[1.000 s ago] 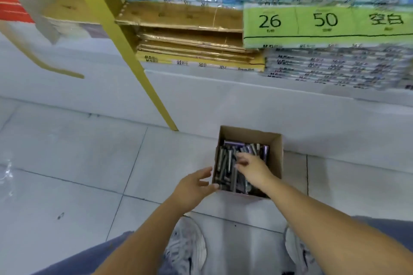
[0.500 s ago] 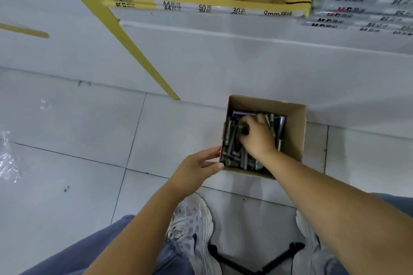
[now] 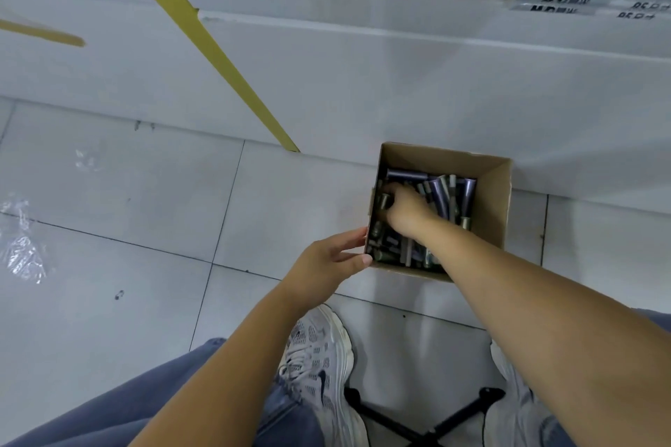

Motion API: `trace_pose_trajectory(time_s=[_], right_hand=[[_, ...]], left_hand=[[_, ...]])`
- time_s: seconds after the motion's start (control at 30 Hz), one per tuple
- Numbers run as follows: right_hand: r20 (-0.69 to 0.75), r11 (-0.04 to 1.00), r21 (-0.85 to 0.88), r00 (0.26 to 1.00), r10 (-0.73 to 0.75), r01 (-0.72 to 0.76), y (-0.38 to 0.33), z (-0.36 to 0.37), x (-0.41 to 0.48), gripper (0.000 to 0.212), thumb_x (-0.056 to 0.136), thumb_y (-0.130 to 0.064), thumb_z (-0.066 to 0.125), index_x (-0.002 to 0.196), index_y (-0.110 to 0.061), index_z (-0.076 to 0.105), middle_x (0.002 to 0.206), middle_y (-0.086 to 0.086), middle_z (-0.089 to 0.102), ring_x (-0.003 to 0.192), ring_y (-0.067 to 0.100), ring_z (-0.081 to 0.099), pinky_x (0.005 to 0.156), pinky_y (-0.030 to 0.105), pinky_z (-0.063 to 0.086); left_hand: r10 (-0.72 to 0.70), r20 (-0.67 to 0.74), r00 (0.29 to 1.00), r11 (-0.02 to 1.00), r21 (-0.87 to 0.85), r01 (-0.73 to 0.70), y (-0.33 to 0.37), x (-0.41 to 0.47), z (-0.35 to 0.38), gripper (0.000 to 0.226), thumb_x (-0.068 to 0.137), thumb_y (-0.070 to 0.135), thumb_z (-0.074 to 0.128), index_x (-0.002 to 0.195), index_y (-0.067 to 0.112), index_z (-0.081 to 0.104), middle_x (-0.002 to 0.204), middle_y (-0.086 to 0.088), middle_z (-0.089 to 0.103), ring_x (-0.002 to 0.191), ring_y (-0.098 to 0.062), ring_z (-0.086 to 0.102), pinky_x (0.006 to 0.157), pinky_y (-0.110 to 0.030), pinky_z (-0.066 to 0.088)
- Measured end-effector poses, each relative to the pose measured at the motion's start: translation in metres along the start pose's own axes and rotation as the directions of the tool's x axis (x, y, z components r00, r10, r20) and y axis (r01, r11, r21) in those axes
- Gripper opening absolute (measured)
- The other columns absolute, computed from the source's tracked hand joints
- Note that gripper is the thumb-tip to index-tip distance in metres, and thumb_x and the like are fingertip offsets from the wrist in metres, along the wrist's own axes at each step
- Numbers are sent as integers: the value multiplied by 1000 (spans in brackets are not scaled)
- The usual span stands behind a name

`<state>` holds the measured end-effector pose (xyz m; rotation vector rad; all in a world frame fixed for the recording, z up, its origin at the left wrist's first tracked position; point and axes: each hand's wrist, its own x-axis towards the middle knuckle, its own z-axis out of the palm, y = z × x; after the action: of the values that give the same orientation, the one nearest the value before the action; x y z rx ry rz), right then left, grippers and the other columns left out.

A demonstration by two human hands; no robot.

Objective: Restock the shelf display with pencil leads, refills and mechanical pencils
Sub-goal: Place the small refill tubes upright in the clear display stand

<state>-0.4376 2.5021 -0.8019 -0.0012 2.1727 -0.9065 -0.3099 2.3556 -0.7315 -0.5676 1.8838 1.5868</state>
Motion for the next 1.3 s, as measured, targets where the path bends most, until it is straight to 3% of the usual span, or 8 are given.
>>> trace_pose_trajectory(time_s=[0.3, 0.4, 0.57, 0.7, 0.8, 0.97, 1.1, 1.3], right_hand=[[70, 979, 196, 997, 42, -56, 17, 9, -16, 39, 82, -17, 74, 114, -28, 56, 108, -9, 51, 98, 12, 49, 77, 23, 39], [72, 978, 209, 997, 12, -26, 15, 0, -22, 26, 86, -21, 70, 107, -30, 58, 109, -9, 50, 98, 11, 48, 71, 21, 38], [58, 882, 471, 997, -58, 23, 6, -39, -44, 22, 94, -15, 61, 108, -31, 65, 113, 2, 64, 108, 19, 59, 91, 32, 51], [-138, 879, 452, 985, -102, 155, 8, -84, -73, 24, 94, -15, 59, 100, -36, 66, 105, 0, 63, 95, 18, 61, 80, 32, 52], [-283, 869, 460, 958, -50, 181, 16, -117, -96, 24, 98, -19, 51, 102, -38, 65, 103, -1, 61, 86, 19, 60, 79, 38, 51], [-263, 794, 594, 964, 39, 130, 43, -140, -123, 20, 102, -15, 44, 109, -23, 61, 94, 9, 57, 68, 22, 62, 71, 41, 57], [-229, 792, 608, 967, 109, 54, 66, -131, -125, 22, 101, -14, 46, 98, -27, 64, 84, 7, 55, 65, 19, 58, 56, 29, 53], [-166, 803, 596, 981, 103, 16, 85, -118, -114, 13, 95, -27, 59, 100, -36, 66, 91, 1, 60, 70, 11, 61, 58, 22, 51]], left_hand=[[9, -10, 1000, 1000, 6, -9, 3, -1, 1, 43, 94, 24, 68, 116, 59, 58, 114, 39, 64, 103, 12, 63, 78, -9, 50], [30, -32, 999, 999, 17, -29, 3, -2, 3, 41, 94, 21, 68, 118, 54, 59, 115, 33, 67, 99, 10, 66, 76, -8, 51], [49, -153, 987, 992, 125, -30, 13, -1, 7, 54, 87, 20, 76, 134, 37, 56, 118, 13, 67, 85, -3, 69, 73, -12, 51], [355, -309, 882, 881, 428, -204, 33, -1, 25, 45, 86, 17, 72, 124, 38, 59, 100, 15, 58, 81, -1, 59, 68, -6, 45], [499, -228, 836, 807, 475, -352, 49, 9, 48, 31, 88, 16, 70, 113, 35, 65, 90, 12, 59, 79, -4, 56, 72, -10, 45], [175, -56, 983, 919, 368, -143, 53, 50, 80, 46, 91, 25, 71, 135, 19, 57, 102, 8, 60, 91, -8, 58, 87, -21, 48], [6, -63, 998, 929, 370, 18, 47, 83, 87, 52, 90, 24, 73, 136, 12, 54, 99, 1, 61, 98, -17, 61, 91, -29, 50], [-86, -76, 993, 876, 470, 111, 42, 110, 102, 40, 87, 25, 76, 121, 13, 59, 107, -8, 66, 98, -23, 64, 83, -31, 52]])
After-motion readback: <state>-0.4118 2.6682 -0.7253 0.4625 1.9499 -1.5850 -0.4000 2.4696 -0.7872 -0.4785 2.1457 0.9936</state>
